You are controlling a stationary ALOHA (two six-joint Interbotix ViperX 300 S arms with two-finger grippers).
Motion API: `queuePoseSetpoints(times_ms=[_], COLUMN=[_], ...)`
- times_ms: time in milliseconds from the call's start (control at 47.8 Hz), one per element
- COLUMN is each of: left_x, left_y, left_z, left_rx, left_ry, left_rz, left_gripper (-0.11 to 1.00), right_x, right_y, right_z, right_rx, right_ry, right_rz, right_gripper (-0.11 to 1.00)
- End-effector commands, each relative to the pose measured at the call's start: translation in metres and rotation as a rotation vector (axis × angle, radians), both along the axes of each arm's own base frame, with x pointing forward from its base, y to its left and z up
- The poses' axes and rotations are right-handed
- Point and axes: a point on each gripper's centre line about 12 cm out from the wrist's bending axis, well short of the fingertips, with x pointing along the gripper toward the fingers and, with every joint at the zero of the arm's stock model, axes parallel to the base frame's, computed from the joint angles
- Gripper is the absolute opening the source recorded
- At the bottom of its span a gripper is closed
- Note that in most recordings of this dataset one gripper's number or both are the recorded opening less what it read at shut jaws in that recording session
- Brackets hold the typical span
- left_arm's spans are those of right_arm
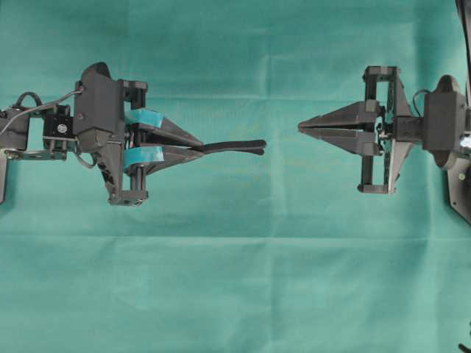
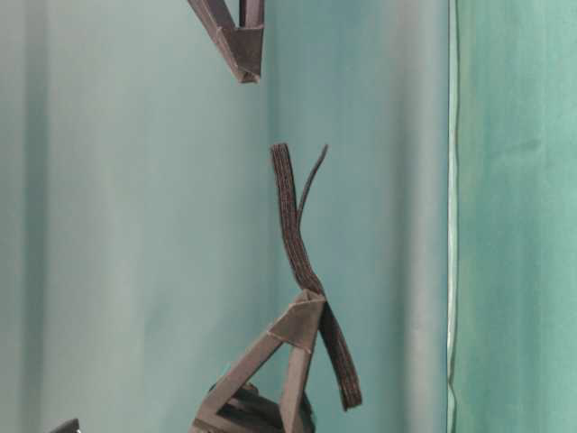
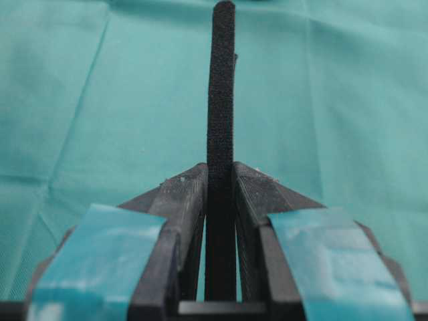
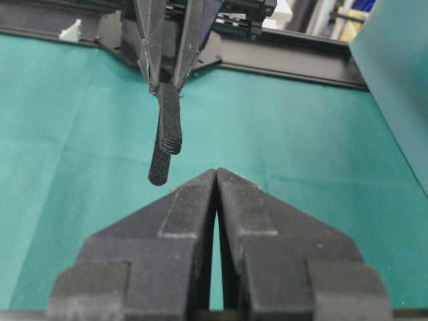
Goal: Peel off the Velcro with your right arm.
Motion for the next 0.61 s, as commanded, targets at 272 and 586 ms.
queuePoseSetpoints(times_ms=[272, 586], left_x=[-0.003, -0.010], left_y=[0.000, 0.000], left_z=[0.000, -0.013], left_rx=[0.000, -0.002], left_ry=[-0.002, 0.034], left_rz=[0.001, 0.001], left_gripper=[0.11, 0.11], right_x=[0.004, 0.008], right_y=[-0.001, -0.001], right_z=[-0.013, -0.029], right_rx=[0.007, 0.008], right_ry=[0.040, 0.096], right_rz=[-0.006, -0.006], right_gripper=[-0.09, -0.09])
